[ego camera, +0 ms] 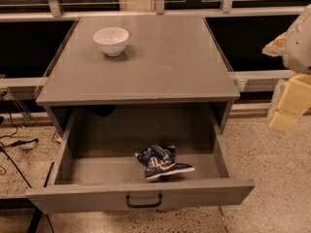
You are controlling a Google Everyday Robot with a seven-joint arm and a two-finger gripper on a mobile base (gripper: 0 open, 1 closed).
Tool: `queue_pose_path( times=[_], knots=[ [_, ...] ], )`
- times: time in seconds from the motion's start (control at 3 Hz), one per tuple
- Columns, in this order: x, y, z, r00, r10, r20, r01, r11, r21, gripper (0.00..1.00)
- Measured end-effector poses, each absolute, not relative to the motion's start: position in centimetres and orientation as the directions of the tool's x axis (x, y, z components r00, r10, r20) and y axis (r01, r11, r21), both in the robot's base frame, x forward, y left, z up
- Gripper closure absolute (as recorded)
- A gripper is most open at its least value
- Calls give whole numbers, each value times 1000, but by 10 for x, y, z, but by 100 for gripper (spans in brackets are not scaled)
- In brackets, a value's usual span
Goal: Pick blue chip bag from top drawer and place on counter
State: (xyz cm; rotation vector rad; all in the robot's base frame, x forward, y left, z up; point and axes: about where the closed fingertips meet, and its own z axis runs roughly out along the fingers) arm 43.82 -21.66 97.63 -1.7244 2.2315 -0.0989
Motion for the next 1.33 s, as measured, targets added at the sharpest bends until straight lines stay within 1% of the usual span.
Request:
queue_pose_path(
  times=[0.33,0.67,1.0,1.33],
  knots=[
    [438,-217,976,-221,-953,-207,-931,270,-246,0],
    [456,-220,981,-107,-967,-229,-933,177,-314,0],
    [480,-219,986,58,-970,-234,-913,43,-406,0],
    [488,-213,989,237,-962,-137,-874,-150,-462,0]
  ],
)
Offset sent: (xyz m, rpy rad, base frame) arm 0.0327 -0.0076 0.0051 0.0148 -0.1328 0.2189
